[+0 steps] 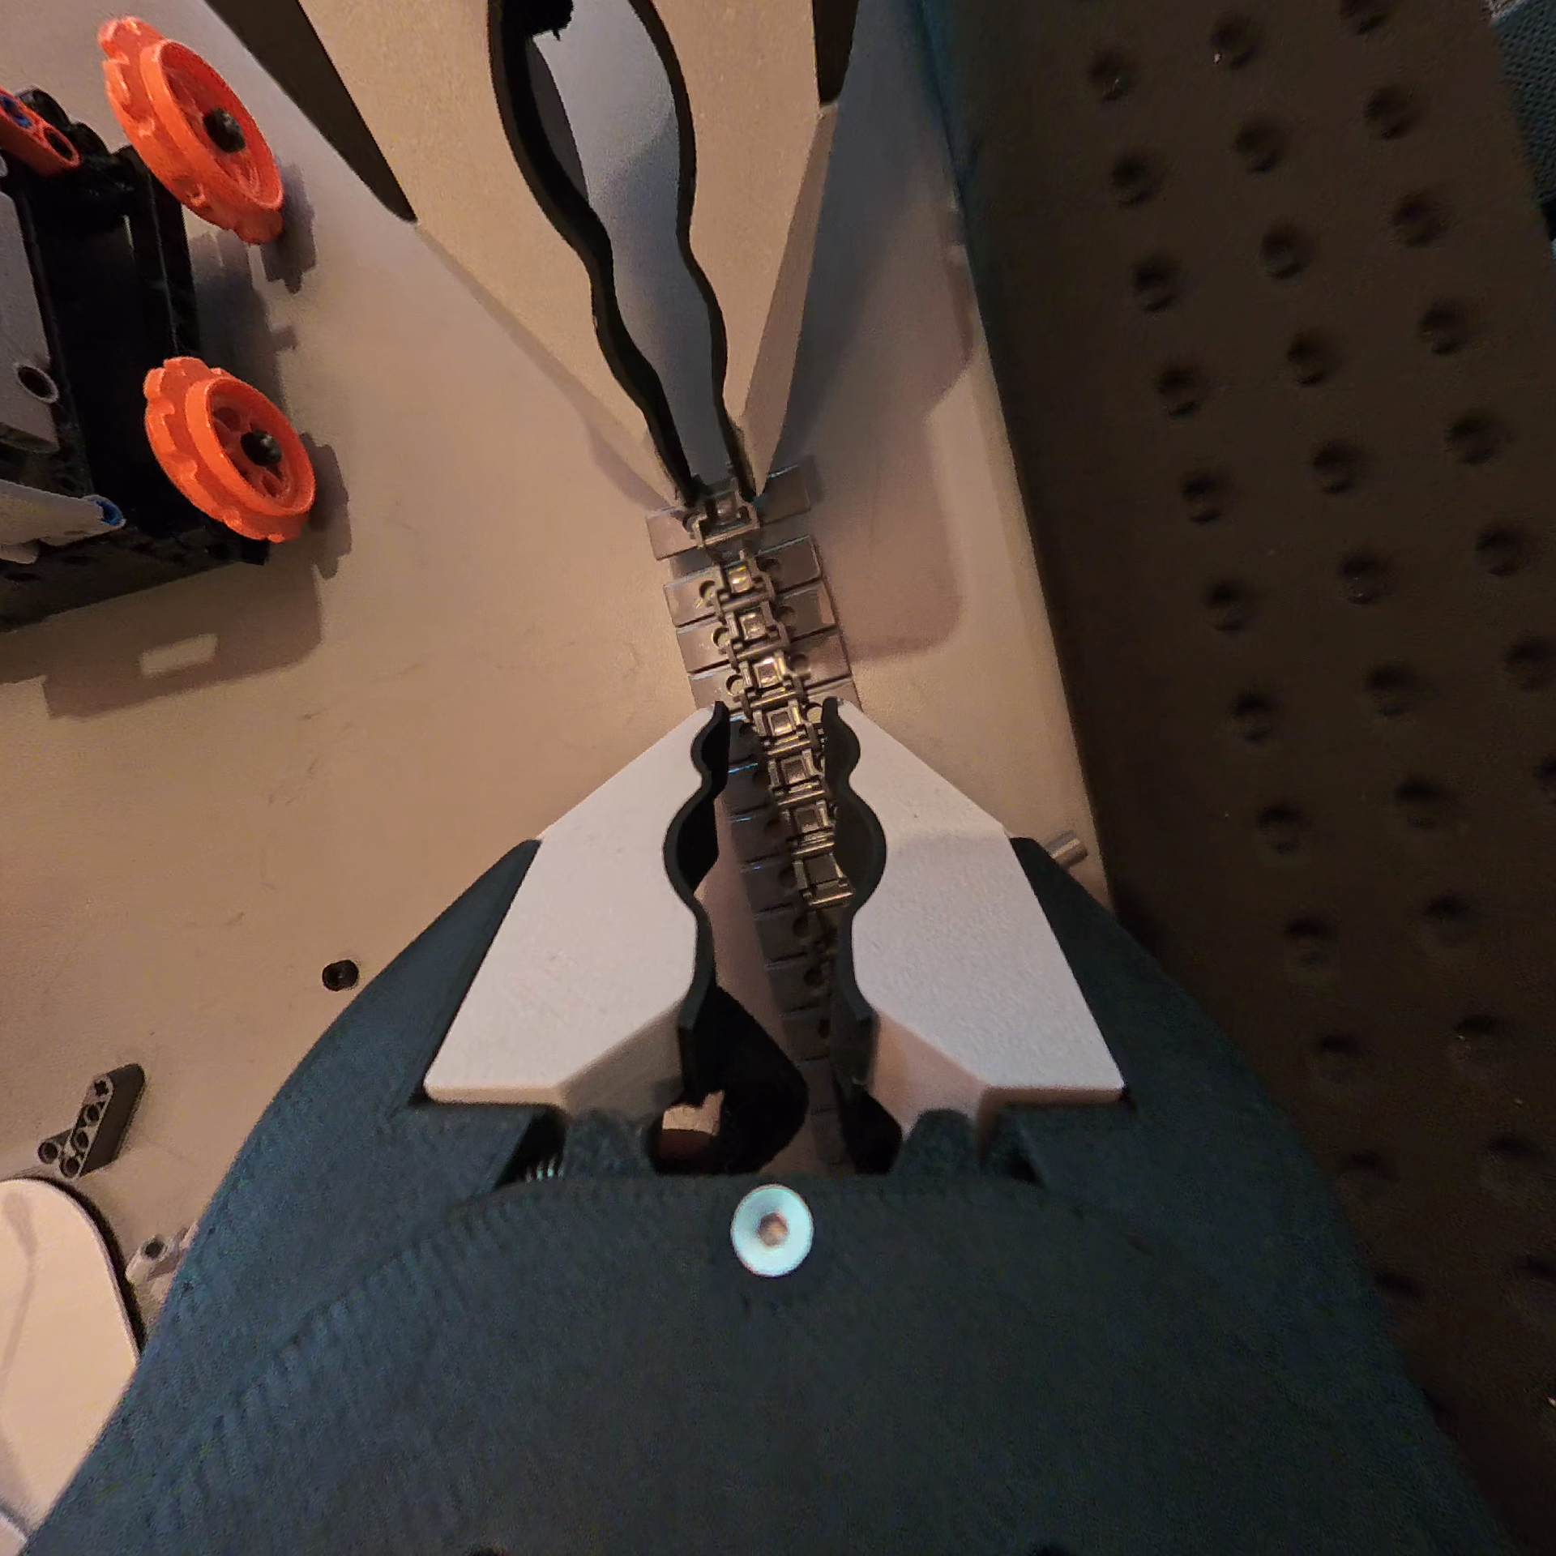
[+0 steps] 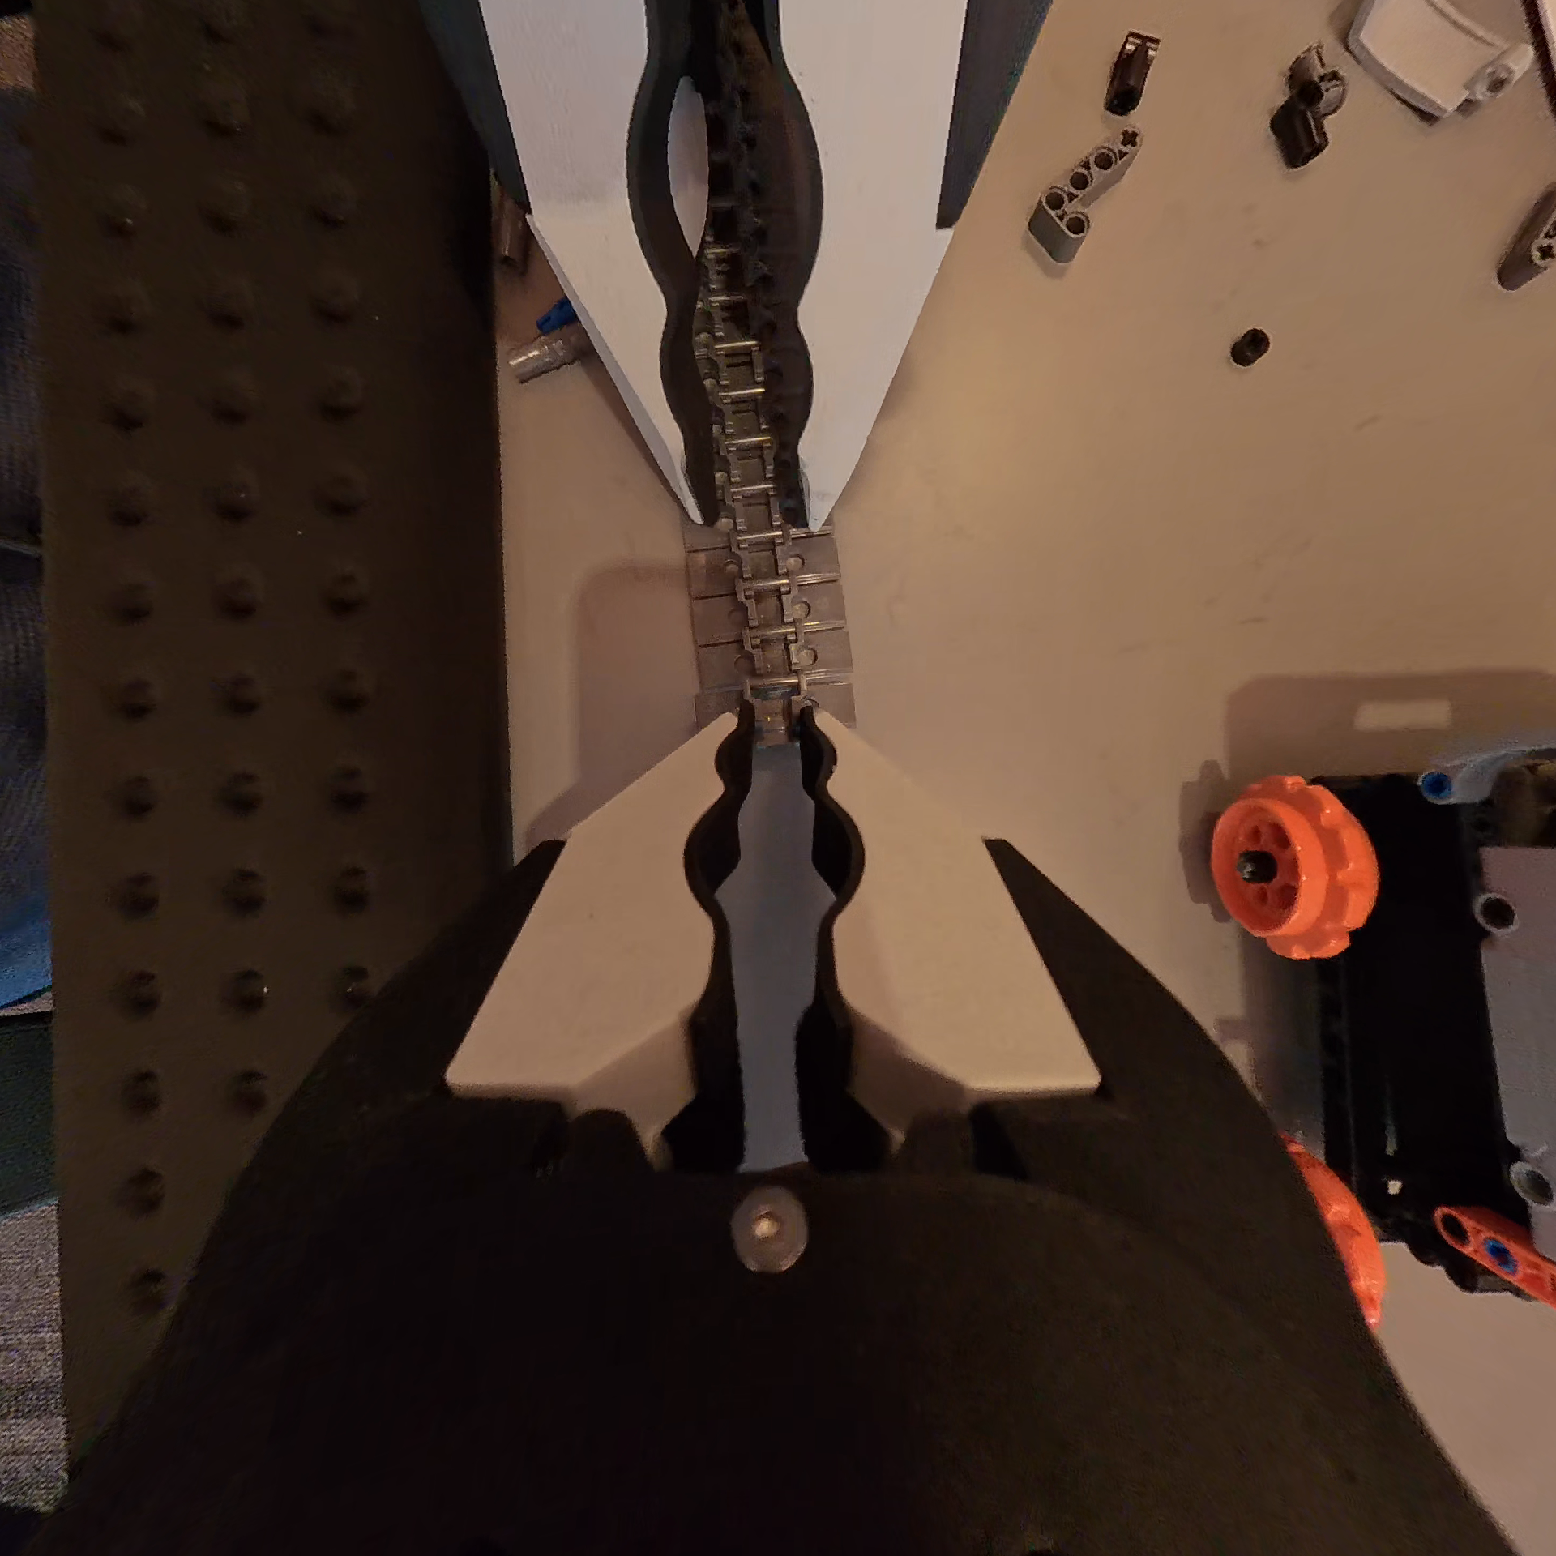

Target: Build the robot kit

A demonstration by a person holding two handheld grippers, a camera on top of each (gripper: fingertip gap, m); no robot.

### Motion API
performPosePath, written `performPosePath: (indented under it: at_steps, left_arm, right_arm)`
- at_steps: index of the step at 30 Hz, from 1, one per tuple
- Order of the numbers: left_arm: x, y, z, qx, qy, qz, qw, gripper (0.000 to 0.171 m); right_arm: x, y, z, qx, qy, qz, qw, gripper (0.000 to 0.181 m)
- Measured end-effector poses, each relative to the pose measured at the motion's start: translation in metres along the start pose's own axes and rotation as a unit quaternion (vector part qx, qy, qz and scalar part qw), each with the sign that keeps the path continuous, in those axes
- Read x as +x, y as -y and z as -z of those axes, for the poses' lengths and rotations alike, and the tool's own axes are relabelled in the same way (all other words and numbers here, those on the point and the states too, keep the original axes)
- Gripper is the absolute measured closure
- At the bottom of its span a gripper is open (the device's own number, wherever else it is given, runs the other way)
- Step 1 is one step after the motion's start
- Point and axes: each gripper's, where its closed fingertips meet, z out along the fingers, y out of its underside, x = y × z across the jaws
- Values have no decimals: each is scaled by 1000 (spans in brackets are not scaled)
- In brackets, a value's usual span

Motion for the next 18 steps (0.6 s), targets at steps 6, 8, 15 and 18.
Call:
performPosePath:
  at_steps: [6, 8, 15, 18]
  left_arm:
    - [1, 0, 0, 1, -6, 1, 1000, 151]
    - [1, 0, 0, 1, -7, 0, 1000, 151]
    - [2, 0, 0, 2, -11, -4, 1000, 153]
    - [2, 0, 0, 1, -13, -6, 1000, 153]
  right_arm:
    - [2, -4, -6, -25, -4, 9, 1000, 173]
    - [3, -4, -6, -28, -6, 11, 1000, 173]
    - [4, -7, -1, -48, -3, 25, 999, 173]
    - [4, -9, -2, -61, 5, 34, 998, 173]
